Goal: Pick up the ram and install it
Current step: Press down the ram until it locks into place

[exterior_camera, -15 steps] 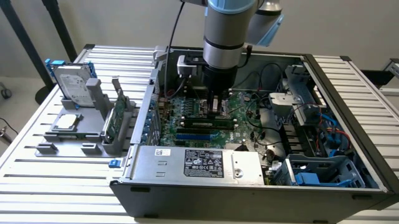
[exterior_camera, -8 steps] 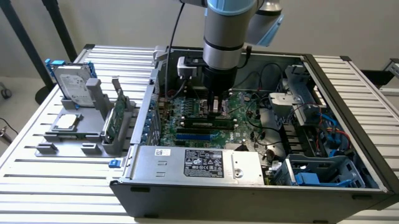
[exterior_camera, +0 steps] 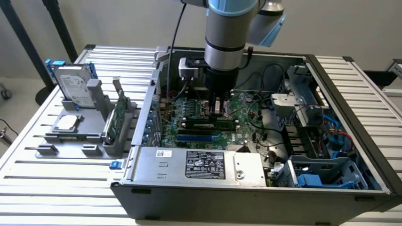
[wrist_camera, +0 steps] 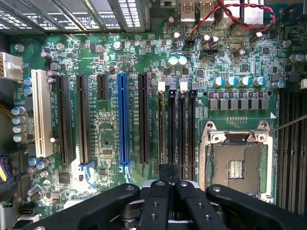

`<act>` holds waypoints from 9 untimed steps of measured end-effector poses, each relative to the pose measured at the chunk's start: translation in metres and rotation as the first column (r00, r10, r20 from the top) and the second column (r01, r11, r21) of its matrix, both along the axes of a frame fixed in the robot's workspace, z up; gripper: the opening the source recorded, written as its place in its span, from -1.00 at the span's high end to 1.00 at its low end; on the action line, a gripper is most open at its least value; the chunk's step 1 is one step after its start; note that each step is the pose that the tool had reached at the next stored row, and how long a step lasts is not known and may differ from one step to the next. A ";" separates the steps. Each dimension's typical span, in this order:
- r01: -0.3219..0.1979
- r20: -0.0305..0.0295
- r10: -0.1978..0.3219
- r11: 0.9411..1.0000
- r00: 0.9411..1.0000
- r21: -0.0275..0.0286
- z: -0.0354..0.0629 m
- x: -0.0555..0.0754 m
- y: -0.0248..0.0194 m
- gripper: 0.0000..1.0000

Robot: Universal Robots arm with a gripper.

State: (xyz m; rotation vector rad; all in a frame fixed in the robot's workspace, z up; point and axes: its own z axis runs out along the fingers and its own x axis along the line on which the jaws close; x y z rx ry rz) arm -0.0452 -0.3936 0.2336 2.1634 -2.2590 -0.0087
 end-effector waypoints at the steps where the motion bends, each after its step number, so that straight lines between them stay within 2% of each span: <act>1: -0.001 0.000 0.001 1.000 1.000 0.000 -0.0005 0.000 0.0000 0.79; 9: -0.006 0.001 0.006 1.000 1.000 0.000 -0.0057 0.000 0.0001 0.79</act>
